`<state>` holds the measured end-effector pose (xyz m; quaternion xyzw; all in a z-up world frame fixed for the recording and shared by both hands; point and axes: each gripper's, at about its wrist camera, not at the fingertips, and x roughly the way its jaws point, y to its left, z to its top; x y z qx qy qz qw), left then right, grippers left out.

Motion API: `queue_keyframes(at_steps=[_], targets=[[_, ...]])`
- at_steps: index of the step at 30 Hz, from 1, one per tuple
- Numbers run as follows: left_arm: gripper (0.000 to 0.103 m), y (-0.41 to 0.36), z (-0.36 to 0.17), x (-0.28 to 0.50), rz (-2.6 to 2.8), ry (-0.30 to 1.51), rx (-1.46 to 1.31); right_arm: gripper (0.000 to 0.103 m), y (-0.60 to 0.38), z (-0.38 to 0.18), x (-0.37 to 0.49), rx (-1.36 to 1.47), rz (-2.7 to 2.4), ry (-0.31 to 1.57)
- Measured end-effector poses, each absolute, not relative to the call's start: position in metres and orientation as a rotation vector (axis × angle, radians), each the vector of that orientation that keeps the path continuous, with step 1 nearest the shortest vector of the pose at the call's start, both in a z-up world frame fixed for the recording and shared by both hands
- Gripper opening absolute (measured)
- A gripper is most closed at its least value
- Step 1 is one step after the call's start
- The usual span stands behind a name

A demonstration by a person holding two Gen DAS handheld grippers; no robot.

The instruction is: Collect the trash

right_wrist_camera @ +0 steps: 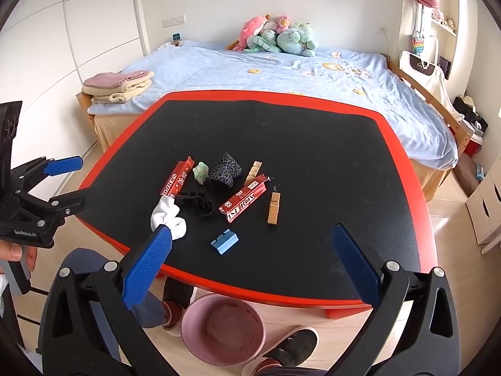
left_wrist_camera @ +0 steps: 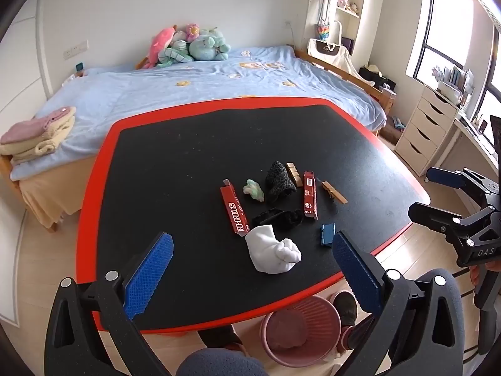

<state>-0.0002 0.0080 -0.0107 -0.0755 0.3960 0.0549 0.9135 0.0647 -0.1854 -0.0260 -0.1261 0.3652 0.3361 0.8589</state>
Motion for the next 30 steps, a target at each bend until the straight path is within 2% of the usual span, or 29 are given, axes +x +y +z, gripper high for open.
queue_keyframes(at_steps=[30], targets=[[0.097, 0.012, -0.0069, -0.0014, 0.113, 0.824, -0.186, 0.1, -0.1812, -0.0228, 0.0612, -0.262, 0.721, 0.766]])
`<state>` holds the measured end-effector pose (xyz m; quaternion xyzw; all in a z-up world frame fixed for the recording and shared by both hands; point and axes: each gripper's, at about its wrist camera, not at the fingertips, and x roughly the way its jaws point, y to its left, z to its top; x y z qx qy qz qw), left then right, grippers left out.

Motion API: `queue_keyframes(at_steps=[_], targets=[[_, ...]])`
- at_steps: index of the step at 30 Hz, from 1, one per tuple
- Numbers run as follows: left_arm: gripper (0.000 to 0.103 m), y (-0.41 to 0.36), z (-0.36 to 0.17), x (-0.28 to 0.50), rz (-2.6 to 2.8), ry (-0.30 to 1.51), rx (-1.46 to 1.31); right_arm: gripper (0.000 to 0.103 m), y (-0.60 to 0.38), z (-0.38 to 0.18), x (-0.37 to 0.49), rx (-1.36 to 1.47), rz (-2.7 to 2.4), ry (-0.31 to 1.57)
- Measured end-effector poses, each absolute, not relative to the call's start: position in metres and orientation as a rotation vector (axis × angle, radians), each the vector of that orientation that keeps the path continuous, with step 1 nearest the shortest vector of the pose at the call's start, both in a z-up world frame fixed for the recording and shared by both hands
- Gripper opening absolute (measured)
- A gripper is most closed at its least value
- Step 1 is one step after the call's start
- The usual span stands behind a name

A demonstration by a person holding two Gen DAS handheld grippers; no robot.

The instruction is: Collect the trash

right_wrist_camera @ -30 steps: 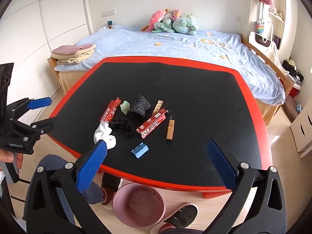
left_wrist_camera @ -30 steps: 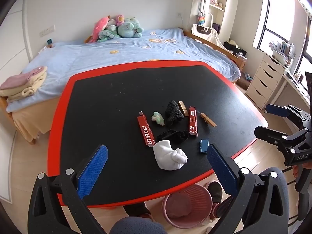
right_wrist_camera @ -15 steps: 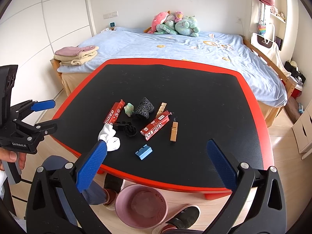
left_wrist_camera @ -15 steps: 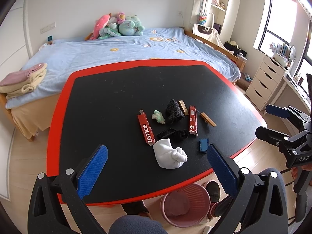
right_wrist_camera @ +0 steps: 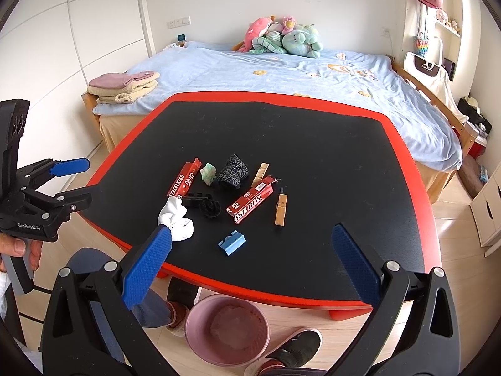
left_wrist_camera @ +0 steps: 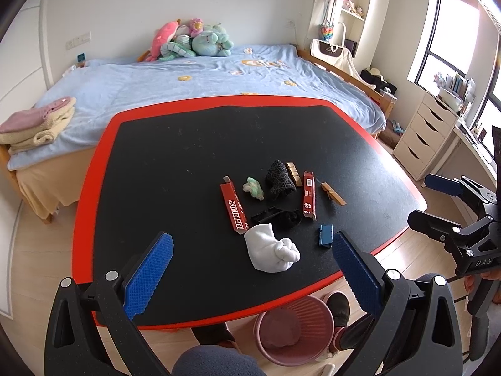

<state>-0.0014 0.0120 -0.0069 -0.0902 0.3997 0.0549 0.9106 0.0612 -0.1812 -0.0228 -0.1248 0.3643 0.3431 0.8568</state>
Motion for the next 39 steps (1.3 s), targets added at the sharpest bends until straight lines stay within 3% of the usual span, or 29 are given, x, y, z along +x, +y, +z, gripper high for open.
queue_keyframes(at_steps=[23, 39], targets=[[0.097, 0.018, -0.019, 0.009, 0.118, 0.843, -0.235, 0.1, -0.182, -0.037, 0.073, -0.26, 0.719, 0.809], [0.097, 0.043, -0.049, 0.067, 0.148, 0.962, -0.29, 0.1, -0.16, -0.063, 0.133, -0.307, 0.676, 0.91]])
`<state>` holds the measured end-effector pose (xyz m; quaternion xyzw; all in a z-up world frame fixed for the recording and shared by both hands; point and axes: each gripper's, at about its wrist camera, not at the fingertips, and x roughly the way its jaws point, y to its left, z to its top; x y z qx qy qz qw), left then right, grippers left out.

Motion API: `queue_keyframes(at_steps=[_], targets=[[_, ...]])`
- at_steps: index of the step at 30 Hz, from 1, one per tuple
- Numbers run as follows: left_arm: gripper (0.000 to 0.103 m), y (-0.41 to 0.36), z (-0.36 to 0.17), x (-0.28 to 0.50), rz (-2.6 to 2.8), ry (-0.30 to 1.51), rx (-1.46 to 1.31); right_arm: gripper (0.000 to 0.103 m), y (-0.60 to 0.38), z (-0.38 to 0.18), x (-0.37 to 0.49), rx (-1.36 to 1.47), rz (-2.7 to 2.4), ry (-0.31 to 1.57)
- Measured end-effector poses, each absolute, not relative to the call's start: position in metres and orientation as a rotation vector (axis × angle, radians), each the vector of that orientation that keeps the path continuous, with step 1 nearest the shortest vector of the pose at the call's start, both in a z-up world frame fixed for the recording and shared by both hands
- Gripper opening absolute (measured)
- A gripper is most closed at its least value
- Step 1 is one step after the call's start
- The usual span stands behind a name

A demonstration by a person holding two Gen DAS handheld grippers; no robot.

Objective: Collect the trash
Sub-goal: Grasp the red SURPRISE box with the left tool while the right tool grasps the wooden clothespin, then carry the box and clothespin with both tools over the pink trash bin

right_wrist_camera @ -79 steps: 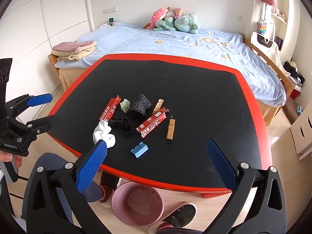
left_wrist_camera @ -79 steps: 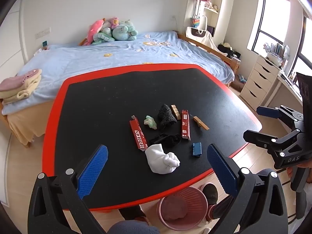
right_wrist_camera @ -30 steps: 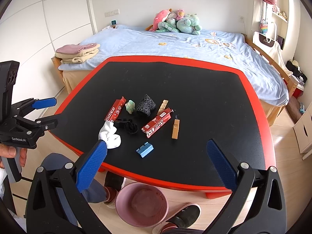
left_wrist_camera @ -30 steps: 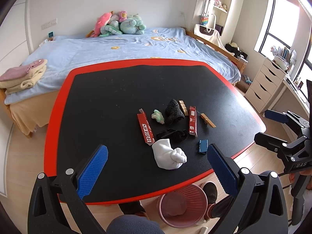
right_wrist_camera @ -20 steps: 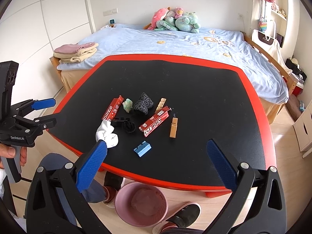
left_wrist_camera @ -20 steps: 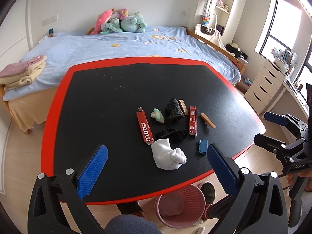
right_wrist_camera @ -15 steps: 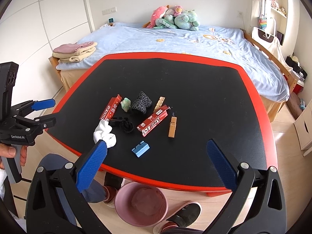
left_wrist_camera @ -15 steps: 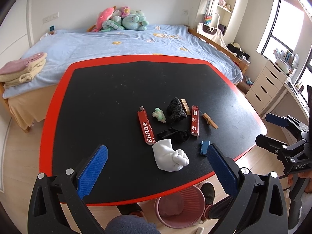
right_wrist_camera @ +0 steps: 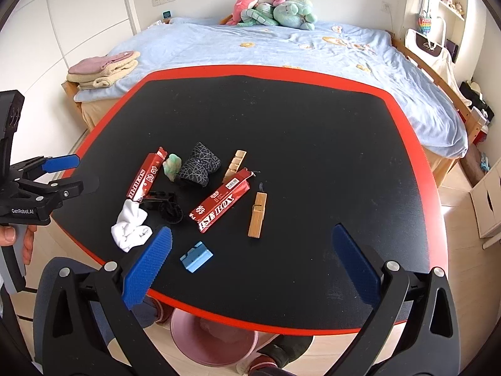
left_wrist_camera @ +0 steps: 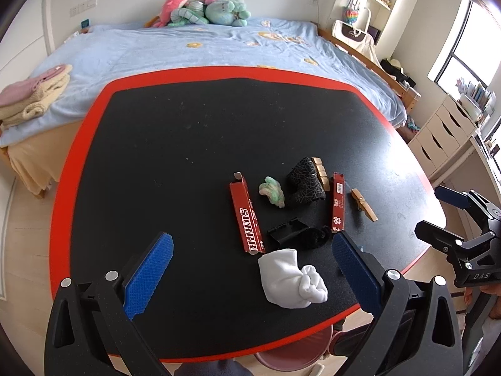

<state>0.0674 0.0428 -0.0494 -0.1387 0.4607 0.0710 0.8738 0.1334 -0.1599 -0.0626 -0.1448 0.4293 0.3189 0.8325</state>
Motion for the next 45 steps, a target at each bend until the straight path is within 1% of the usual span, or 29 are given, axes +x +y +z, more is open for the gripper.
queue_keyframes(at_steps=[10, 12, 13, 14, 15, 17, 18, 19, 21, 22, 23, 24, 25, 26, 27, 28, 32, 40, 45], targets=[[0.097, 0.054, -0.091, 0.108, 0.183, 1.084, -0.324, 0.1, -0.145, -0.1, 0.174, -0.327, 0.64, 0.993], [0.095, 0.055, -0.099, 0.112, 0.187, 1.097, -0.332, 0.099, -0.142, -0.106, 0.18, -0.327, 0.643, 1.007], [0.09, 0.056, -0.102, 0.114, 0.191, 1.104, -0.334, 0.096, -0.142, -0.109, 0.181, -0.328, 0.645, 1.013], [0.084, 0.057, -0.105, 0.116, 0.194, 1.112, -0.339, 0.087, -0.141, -0.112, 0.183, -0.33, 0.646, 1.023], [0.082, 0.058, -0.108, 0.117, 0.197, 1.12, -0.345, 0.079, -0.14, -0.116, 0.185, -0.338, 0.643, 1.034], [0.077, 0.061, -0.113, 0.117, 0.202, 1.117, -0.344, 0.076, -0.138, -0.122, 0.188, -0.341, 0.648, 1.049], [0.076, 0.061, -0.113, 0.117, 0.206, 1.113, -0.335, 0.07, -0.138, -0.124, 0.188, -0.34, 0.654, 1.054], [0.073, 0.061, -0.113, 0.116, 0.209, 1.109, -0.331, 0.067, -0.137, -0.126, 0.189, -0.342, 0.657, 1.056], [0.062, 0.06, -0.113, 0.115, 0.218, 1.105, -0.316, 0.054, -0.135, -0.13, 0.189, -0.348, 0.659, 1.063], [0.049, 0.061, -0.113, 0.114, 0.223, 1.104, -0.306, 0.051, -0.134, -0.132, 0.189, -0.349, 0.661, 1.064], [0.04, 0.061, -0.112, 0.113, 0.223, 1.105, -0.304, 0.044, -0.133, -0.133, 0.189, -0.352, 0.663, 1.066], [0.035, 0.062, -0.112, 0.112, 0.221, 1.104, -0.304, 0.041, -0.133, -0.133, 0.188, -0.359, 0.661, 1.058], [0.024, 0.063, -0.113, 0.111, 0.217, 1.104, -0.305, 0.038, -0.133, -0.133, 0.189, -0.36, 0.664, 1.055], [0.021, 0.064, -0.113, 0.111, 0.211, 1.102, -0.306, 0.028, -0.133, -0.133, 0.189, -0.359, 0.666, 1.053], [0.021, 0.064, -0.113, 0.11, 0.203, 1.1, -0.309, 0.016, -0.134, -0.134, 0.189, -0.36, 0.667, 1.051], [0.019, 0.065, -0.114, 0.108, 0.197, 1.095, -0.308, 0.013, -0.134, -0.134, 0.189, -0.362, 0.668, 1.051], [0.016, 0.062, -0.113, 0.111, 0.195, 1.082, -0.3, 0.013, -0.136, -0.134, 0.19, -0.354, 0.676, 1.05], [0.015, 0.055, -0.097, 0.105, 0.184, 1.041, -0.271, 0.013, -0.147, -0.119, 0.181, -0.326, 0.682, 1.022], [0.015, 0.047, -0.078, 0.089, 0.165, 1.01, -0.24, 0.013, -0.161, -0.098, 0.166, -0.306, 0.698, 0.992]])
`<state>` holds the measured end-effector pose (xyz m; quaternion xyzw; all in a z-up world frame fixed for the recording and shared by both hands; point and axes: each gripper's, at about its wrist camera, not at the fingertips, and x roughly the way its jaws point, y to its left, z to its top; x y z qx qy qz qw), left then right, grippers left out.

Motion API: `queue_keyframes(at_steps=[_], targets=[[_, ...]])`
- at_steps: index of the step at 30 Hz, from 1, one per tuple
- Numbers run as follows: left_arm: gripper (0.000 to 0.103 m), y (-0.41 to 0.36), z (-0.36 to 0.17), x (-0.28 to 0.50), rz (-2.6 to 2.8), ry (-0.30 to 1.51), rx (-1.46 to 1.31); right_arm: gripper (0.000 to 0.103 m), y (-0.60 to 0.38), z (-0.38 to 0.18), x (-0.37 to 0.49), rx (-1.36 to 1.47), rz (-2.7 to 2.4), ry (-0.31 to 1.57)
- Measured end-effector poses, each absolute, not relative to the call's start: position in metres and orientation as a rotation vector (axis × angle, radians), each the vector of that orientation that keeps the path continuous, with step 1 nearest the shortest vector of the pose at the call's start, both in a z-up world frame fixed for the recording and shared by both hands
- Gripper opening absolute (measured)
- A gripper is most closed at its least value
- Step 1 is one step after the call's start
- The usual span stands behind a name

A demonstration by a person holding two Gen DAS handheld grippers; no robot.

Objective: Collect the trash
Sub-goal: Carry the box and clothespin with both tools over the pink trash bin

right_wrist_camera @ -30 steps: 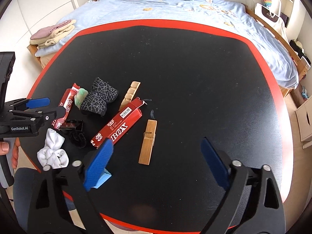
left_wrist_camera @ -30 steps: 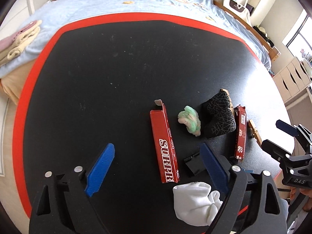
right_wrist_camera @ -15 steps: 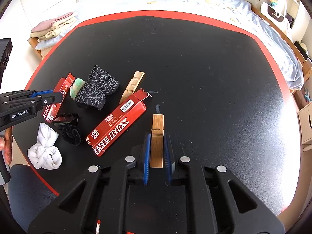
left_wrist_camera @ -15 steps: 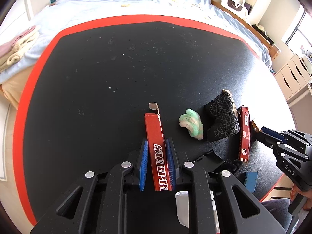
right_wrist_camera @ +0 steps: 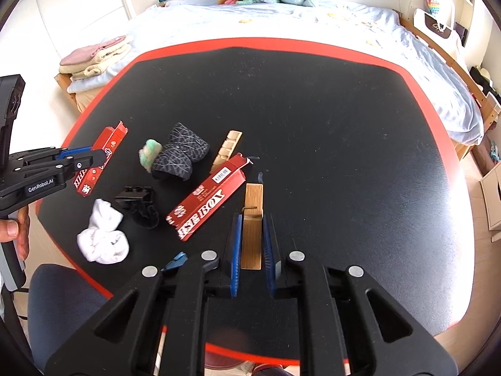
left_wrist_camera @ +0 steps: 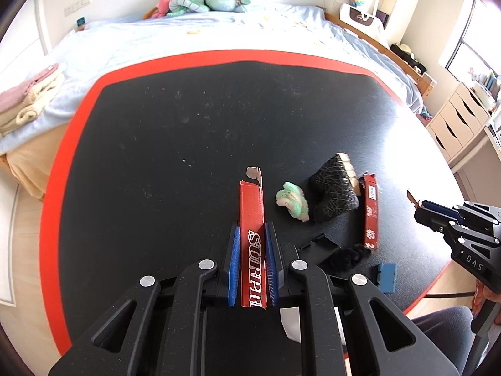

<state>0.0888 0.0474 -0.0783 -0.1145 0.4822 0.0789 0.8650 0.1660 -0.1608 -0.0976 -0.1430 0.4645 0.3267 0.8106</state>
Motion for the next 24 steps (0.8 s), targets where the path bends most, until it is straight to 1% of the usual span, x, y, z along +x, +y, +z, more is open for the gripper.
queue_keyframes(at_steps=[14, 24], targets=[[0.015, 0.005, -0.029, 0.025, 0.047, 0.934, -0.182, 0.013, -0.198, -0.043, 0.091, -0.275, 0.758, 0.903], [0.015, -0.032, -0.022, -0.012, -0.047, 0.927, -0.136, 0.013, -0.222, -0.031, 0.037, -0.297, 0.793, 0.876]])
